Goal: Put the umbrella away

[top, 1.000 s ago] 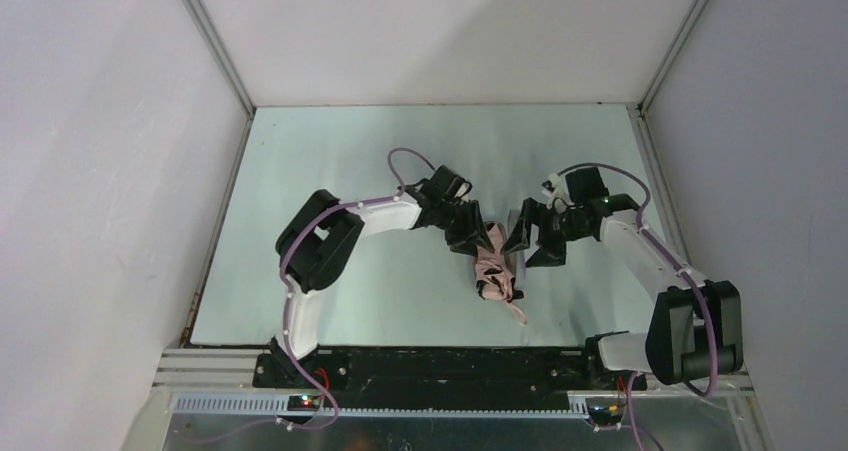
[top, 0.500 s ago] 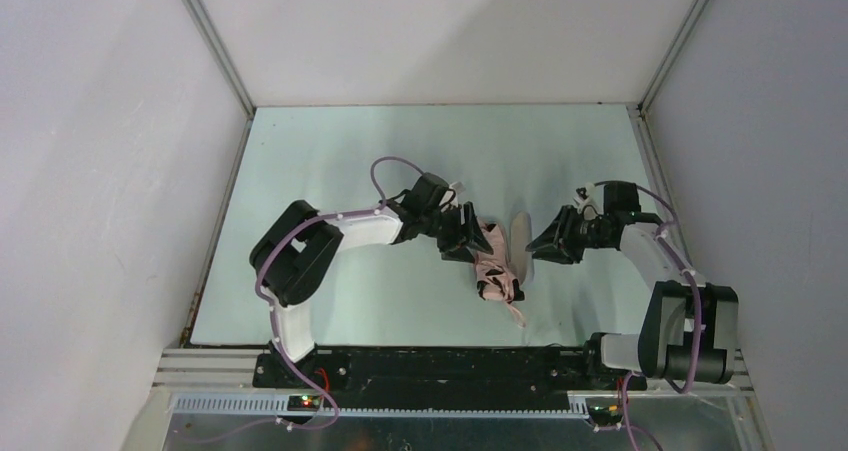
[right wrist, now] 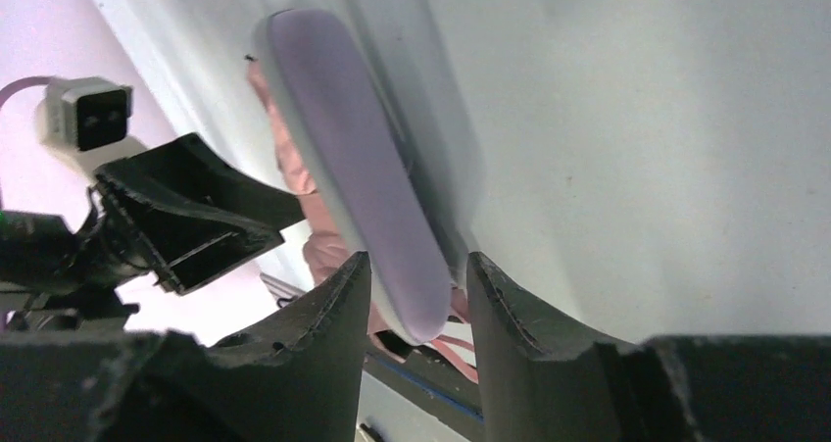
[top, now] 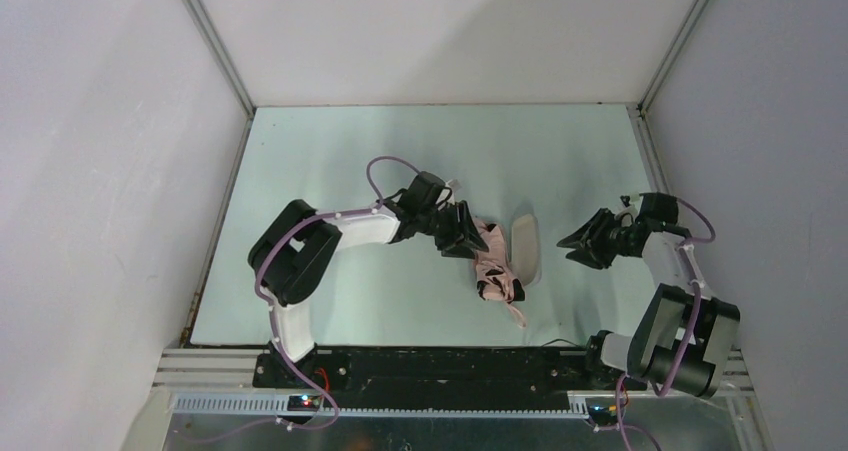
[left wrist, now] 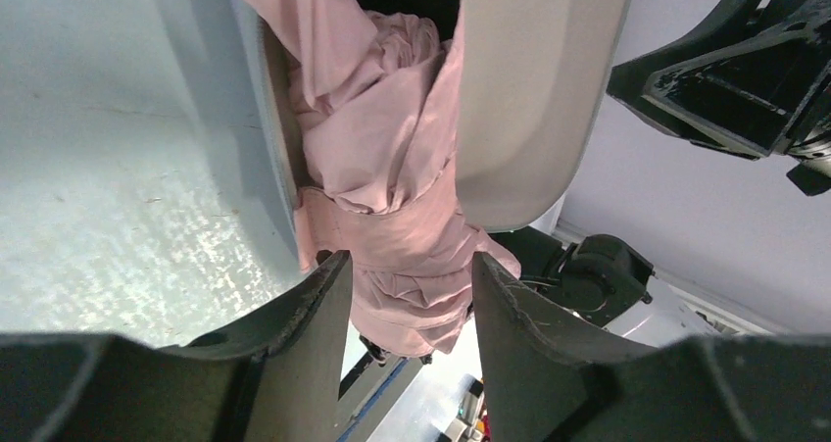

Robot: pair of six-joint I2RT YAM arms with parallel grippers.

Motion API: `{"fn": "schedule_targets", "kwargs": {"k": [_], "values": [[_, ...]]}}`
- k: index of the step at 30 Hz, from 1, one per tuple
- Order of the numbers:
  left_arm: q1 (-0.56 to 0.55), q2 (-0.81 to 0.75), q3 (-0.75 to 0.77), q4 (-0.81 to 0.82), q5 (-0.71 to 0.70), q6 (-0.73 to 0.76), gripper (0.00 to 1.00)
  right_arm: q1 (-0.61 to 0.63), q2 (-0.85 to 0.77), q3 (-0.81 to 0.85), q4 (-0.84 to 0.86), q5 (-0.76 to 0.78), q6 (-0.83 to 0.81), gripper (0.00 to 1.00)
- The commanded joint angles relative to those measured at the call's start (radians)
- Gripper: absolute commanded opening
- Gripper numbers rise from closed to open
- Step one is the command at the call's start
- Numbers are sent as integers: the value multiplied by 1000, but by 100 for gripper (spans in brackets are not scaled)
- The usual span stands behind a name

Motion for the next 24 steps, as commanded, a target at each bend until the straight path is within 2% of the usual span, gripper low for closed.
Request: {"fn": "schedule_targets", "kwargs": {"k": [1, 4, 8, 10, 14, 20, 22, 23, 24], "values": [[15, 14, 27, -51, -30, 46, 50, 30, 59, -23, 16, 93, -6, 43], [13, 57, 65, -85, -32, 62, 48, 116, 166, -28, 101, 5, 6, 41], [13, 120, 113, -96, -20, 79, 40, 286, 227, -28, 240, -123, 74, 44], [12, 148, 145, -96, -10, 88, 30, 334, 227, -28, 290, -147, 121, 49], [11, 177, 167, -101, -13, 113, 25, 400, 256, -28, 349, -152, 164, 62], [10, 168, 117, -53, 18, 102, 27, 459, 333, -23, 401, -135, 201, 75], [11, 148, 87, -32, 31, 96, 35, 475, 353, -22, 392, -107, 204, 76], [13, 138, 57, -3, 37, 84, 43, 481, 359, -21, 388, -96, 205, 76], [16, 112, 35, 22, 46, 75, 48, 481, 375, -19, 380, -79, 205, 76]]}}
